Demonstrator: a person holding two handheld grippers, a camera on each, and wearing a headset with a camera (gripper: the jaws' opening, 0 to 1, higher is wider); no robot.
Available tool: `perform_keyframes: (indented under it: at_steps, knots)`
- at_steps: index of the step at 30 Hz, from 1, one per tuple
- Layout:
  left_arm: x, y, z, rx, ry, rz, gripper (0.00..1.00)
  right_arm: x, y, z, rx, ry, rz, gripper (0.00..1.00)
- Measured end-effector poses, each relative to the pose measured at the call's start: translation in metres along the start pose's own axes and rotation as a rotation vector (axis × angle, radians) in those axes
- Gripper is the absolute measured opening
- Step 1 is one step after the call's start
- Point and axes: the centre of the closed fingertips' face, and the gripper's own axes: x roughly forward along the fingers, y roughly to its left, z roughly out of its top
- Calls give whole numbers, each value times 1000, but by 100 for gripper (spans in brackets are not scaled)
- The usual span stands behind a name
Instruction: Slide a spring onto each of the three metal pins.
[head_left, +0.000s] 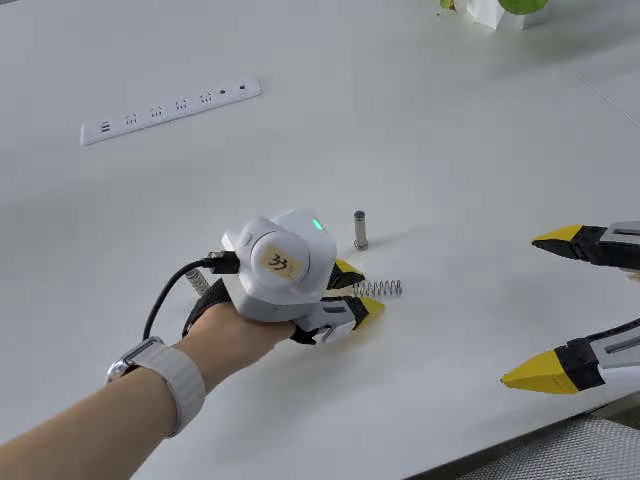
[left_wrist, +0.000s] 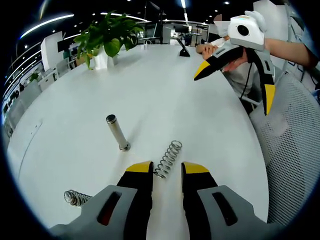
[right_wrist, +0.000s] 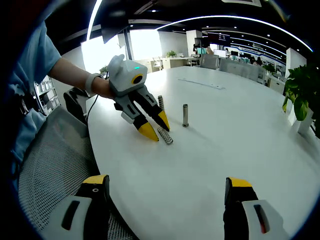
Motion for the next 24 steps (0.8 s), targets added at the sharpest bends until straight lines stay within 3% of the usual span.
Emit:
perform_keyframes:
  at_steps: [6,10,17,24]
  knots:
    - [-1,-1,-1,3,14,-6,9,1,0,3,-2,-6,2,95]
    - [-2,0,-2,16,27,-9,9,2,1,3,-2,-6,3,95]
    - [-3,1,-3,63,92,-7,7,4,3,4,-6,-6,6,94]
    - [-2,2,-4,40,108,-4,7,6,5,5,-8,-7,11,94]
